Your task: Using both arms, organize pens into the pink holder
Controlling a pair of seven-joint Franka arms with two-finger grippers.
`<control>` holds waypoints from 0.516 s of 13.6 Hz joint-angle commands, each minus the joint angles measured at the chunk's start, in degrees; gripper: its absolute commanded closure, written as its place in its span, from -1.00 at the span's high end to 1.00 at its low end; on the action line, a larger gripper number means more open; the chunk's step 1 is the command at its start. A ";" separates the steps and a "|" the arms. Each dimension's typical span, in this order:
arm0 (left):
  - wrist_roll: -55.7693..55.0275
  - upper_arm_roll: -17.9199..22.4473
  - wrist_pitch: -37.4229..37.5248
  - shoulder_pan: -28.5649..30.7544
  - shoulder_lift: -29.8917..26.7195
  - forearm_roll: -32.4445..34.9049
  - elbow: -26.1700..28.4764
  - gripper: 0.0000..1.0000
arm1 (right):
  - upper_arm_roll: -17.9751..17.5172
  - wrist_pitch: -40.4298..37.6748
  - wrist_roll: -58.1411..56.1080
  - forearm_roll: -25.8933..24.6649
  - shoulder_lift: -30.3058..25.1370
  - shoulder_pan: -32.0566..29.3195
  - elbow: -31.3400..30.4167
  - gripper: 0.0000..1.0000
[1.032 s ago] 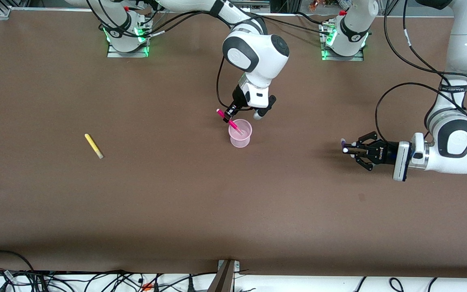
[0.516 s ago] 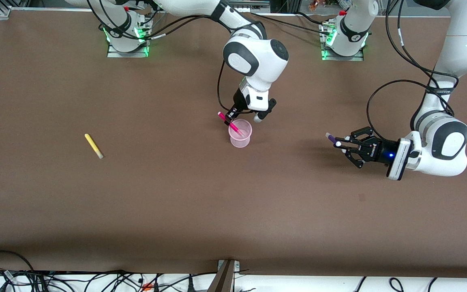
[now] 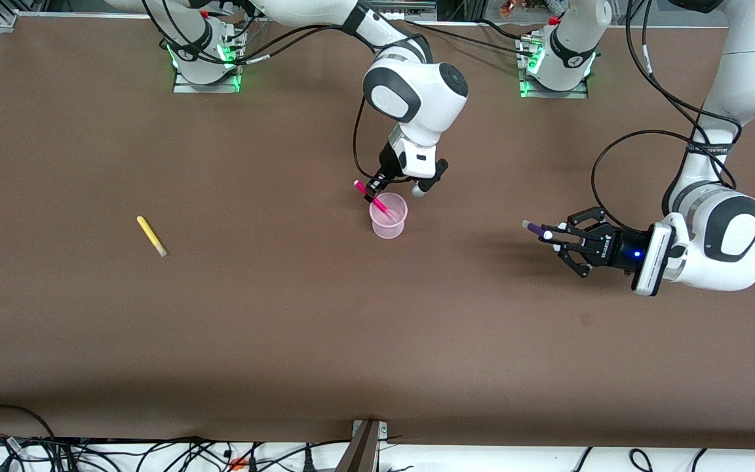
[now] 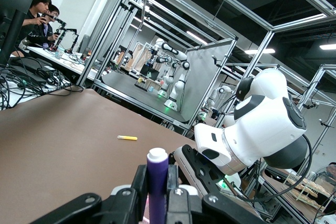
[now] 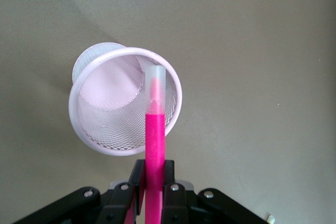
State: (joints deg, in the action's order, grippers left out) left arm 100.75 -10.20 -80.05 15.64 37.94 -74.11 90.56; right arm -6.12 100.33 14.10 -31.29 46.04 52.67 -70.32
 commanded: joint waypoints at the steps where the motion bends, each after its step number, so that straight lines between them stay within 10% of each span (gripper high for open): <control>1: 1.91 -0.35 1.21 0.18 0.74 -1.12 -1.62 -1.00 | 0.59 -0.49 1.02 -0.97 0.80 0.85 1.77 -0.74; 3: 1.73 -0.35 1.13 0.00 0.82 -1.39 -1.70 -1.00 | 0.67 -0.40 1.10 -0.88 0.80 0.85 1.85 -0.31; 4: 1.65 -0.61 1.13 0.00 0.74 -1.82 -1.70 -1.00 | 0.67 -0.40 1.02 -0.88 0.63 0.77 1.94 0.62; 5: 1.73 -0.53 1.13 0.00 0.74 -1.83 -1.70 -1.00 | 0.76 -0.49 0.76 -0.88 0.63 0.68 2.03 1.00; 7: 1.73 -0.53 1.21 0.09 0.74 -1.74 -1.70 -1.00 | 1.11 -1.01 0.40 -0.88 0.28 0.68 2.12 1.00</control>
State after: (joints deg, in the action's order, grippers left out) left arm 100.75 -10.57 -79.97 15.64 37.94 -74.49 89.97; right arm -5.80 100.34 14.45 -31.31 46.04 52.68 -69.64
